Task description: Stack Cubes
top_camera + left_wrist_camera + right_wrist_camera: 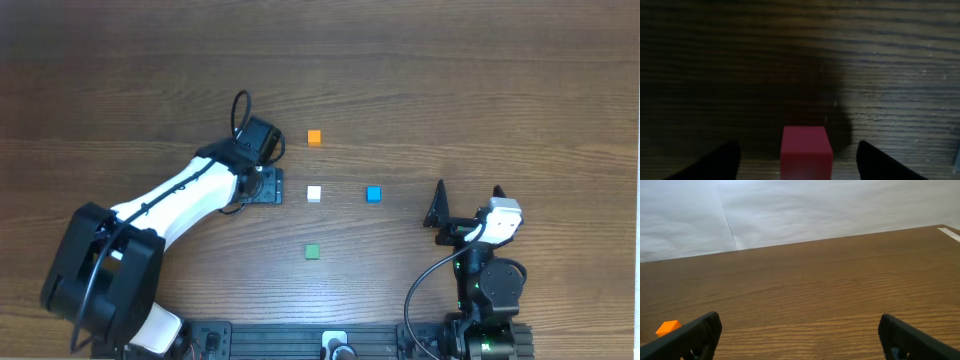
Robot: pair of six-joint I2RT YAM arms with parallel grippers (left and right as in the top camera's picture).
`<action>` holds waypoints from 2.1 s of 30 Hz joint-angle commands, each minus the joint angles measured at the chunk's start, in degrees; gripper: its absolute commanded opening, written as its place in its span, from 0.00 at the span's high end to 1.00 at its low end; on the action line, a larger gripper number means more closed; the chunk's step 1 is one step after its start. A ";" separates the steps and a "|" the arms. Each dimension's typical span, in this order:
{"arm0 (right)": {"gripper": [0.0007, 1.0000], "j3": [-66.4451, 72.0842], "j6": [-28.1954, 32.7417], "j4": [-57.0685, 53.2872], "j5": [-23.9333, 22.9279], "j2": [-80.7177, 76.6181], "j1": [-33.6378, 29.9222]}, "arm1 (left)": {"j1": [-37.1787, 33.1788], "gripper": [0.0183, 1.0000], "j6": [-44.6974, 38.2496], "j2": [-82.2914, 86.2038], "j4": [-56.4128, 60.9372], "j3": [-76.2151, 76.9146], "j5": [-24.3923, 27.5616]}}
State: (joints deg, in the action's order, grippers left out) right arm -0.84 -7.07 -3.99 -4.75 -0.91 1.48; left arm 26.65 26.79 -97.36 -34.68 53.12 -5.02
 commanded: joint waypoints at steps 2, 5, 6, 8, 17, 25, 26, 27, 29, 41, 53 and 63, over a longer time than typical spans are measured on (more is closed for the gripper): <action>0.01 0.55 0.31 0.13 0.68 0.52 -0.37 | -0.24 0.36 -0.66 -1.99 0.04 0.79 -0.85; 0.01 0.55 0.31 0.13 0.68 0.52 -0.37 | -0.24 0.47 -0.66 -1.99 0.39 0.79 -0.85; 0.01 0.55 0.31 0.13 0.68 0.52 -0.37 | -0.24 0.50 -0.66 -1.99 0.48 0.79 -0.85; 0.01 0.55 0.31 0.13 0.68 0.52 -0.37 | -0.24 0.57 -0.63 -1.99 0.50 0.79 -0.83; 0.01 0.55 0.31 0.13 0.68 0.52 -0.37 | -0.22 0.83 -0.11 -1.73 0.63 0.79 -0.59; 0.01 0.55 0.31 0.13 0.68 0.52 -0.37 | 3.78 0.87 7.10 7.82 -9.35 7.67 -1.81; 0.01 0.55 0.31 0.13 0.68 0.52 -0.37 | 4.68 0.87 8.22 7.93 -11.13 9.14 -2.58; 0.01 0.55 0.31 0.13 0.68 0.52 -0.37 | 5.79 0.87 9.55 7.93 -13.05 10.99 -3.52; 0.01 0.55 0.31 0.13 0.68 0.52 -0.37 | 9.46 0.87 11.87 7.02 -15.80 15.37 -4.50; 0.01 0.55 0.31 0.13 0.68 0.52 -0.37 | 17.88 0.86 17.16 -3.80 -12.90 19.19 -3.96; 0.01 0.55 0.31 0.13 0.68 0.52 -0.37 | 17.99 0.86 17.42 -7.10 -11.08 19.19 -2.73; 0.01 0.55 0.31 0.13 0.68 0.52 -0.37 | 18.14 0.86 17.40 -9.25 -9.62 19.19 -2.05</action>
State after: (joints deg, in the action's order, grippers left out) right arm -0.84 -7.07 -3.99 -4.58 -0.91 1.48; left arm 44.36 43.40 -105.03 -44.64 71.77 -7.70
